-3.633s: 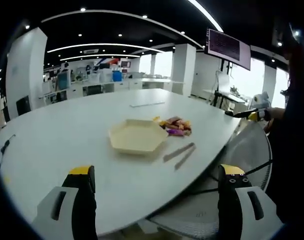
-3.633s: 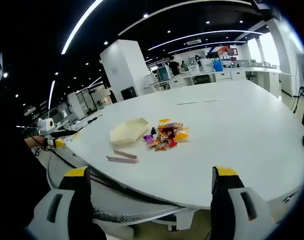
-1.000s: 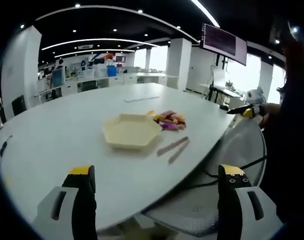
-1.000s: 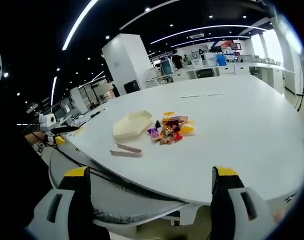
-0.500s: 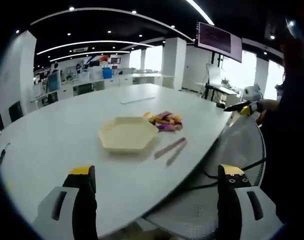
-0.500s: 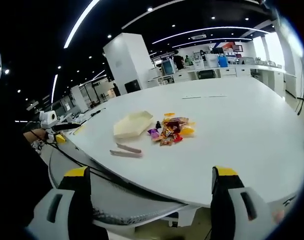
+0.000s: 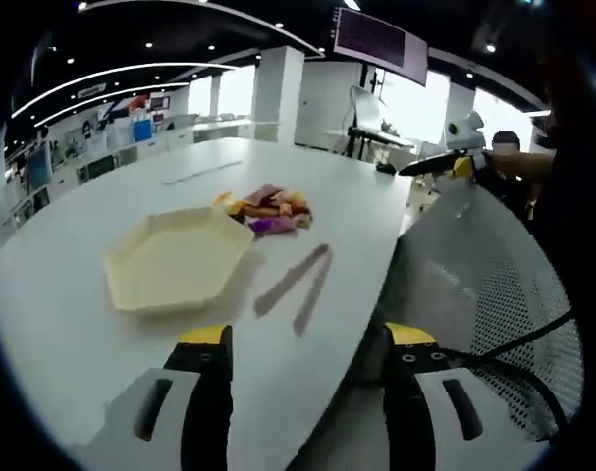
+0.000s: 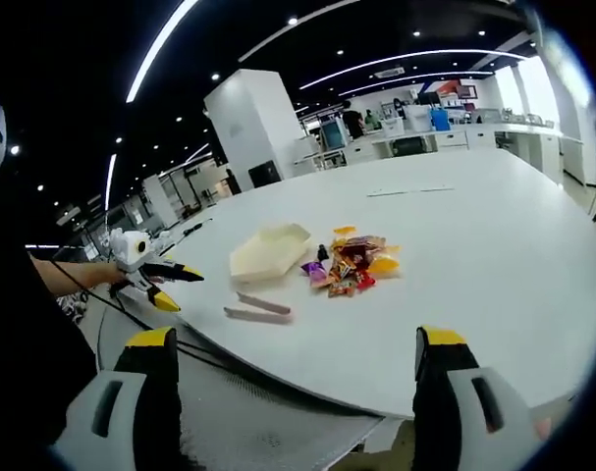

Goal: Place the target food into the container with the food tongs after gripping and lifting it, then release it inside without dropping or visibly crushing the food.

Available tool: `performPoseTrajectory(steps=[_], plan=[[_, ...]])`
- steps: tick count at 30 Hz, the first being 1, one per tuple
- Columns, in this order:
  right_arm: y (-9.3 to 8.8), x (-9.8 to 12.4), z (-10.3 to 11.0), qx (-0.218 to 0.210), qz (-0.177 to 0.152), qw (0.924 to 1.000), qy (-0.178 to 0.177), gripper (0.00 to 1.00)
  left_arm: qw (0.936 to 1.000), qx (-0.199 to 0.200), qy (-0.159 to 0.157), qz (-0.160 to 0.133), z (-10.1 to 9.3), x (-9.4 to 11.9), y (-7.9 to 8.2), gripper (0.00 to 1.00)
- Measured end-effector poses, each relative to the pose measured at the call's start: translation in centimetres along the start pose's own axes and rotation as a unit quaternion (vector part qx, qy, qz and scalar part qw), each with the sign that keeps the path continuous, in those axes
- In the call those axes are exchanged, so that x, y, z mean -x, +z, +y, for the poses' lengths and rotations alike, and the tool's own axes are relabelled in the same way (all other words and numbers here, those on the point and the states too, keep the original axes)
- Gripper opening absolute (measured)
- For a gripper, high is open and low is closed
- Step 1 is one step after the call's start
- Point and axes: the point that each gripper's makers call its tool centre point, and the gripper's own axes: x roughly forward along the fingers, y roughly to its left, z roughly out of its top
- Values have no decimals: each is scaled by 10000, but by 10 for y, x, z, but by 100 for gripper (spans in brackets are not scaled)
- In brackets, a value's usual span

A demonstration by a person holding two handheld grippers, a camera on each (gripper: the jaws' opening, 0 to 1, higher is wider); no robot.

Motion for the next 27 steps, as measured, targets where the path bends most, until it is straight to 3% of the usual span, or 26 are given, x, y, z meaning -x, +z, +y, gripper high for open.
performPoseTrajectory(steps=[4, 11, 13, 14, 17, 23, 27], plan=[[10, -4, 6, 19, -71, 10000, 15, 100, 9995, -195, -169, 207, 2, -27, -8, 36], [20, -3, 10, 90, -117, 9999, -3, 100, 9974, -390, -403, 446, 3, -61, -16, 32], [21, 0, 9, 84, -141, 9999, -26, 100, 9975, -513, -340, 342, 4, -65, -14, 25], [21, 1, 8, 77, -145, 9999, -43, 100, 9962, -768, -333, 230, 7, -67, -8, 21], [20, 3, 6, 95, -159, 9998, -92, 100, 9945, -956, -329, 287, 7, -68, -10, 11], [20, 2, 10, 76, -207, 9997, -81, 100, 9932, -1074, -385, 227, 4, -70, -8, 1], [24, -4, 16, 150, -228, 9996, 12, 100, 9909, -1219, -439, 372, -4, -71, -8, 0]])
